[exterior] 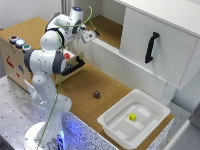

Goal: Put the pink object on top of the drawer

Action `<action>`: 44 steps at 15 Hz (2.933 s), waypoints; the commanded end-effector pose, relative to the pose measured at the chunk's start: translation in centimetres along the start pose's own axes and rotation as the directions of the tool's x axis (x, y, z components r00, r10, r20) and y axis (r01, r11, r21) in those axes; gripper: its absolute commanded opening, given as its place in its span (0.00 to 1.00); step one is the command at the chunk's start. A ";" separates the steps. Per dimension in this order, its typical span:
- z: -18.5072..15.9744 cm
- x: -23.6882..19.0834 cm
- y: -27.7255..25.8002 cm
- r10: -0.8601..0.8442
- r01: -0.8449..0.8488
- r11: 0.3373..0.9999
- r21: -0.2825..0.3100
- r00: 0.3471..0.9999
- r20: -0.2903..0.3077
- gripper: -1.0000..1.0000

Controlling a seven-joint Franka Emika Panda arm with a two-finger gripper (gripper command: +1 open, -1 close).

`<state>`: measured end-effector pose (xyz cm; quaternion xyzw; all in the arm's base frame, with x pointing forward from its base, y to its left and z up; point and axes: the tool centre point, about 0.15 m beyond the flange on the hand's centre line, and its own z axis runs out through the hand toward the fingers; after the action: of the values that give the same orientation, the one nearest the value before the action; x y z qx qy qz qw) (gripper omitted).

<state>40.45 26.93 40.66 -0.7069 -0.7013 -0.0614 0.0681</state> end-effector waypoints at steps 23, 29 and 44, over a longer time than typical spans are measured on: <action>8.4 0.8 1.0 0.056 -0.067 0.994 0.092 0.992 0.116 0.00; 4.4 0.1 1.7 0.123 -0.123 0.992 -0.012 0.992 0.019 0.00; -5.6 4.9 1.8 -0.086 0.086 0.990 -0.113 0.996 0.005 0.00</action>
<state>42.64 28.10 44.01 -0.7070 -0.6963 -0.1189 0.0345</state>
